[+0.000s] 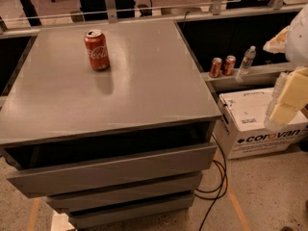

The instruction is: Knock orange can over

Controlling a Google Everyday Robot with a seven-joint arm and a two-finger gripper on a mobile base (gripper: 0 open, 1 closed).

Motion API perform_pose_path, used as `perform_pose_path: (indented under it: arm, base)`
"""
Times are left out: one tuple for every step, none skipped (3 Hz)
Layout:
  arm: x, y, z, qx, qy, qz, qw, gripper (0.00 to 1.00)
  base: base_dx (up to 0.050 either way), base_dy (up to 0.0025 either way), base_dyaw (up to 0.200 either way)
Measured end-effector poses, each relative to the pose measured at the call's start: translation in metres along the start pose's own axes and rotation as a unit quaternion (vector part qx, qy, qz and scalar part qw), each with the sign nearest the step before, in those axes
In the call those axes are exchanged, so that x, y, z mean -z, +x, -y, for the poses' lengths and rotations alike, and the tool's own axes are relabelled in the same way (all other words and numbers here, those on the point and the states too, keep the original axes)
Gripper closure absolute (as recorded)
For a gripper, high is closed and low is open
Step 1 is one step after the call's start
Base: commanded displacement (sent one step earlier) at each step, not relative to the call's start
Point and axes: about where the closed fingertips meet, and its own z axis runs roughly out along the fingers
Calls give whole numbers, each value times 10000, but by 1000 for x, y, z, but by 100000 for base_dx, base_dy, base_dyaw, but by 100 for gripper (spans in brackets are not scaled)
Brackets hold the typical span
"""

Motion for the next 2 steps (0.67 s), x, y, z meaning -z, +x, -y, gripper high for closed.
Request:
perform_pose_path:
  arm:
    - [11, 9, 2, -185, 62, 329, 9993, 0]
    - [27, 31, 17, -560, 33, 943, 9940, 0]
  base:
    - [0, 0, 0]
    - [0, 0, 0]
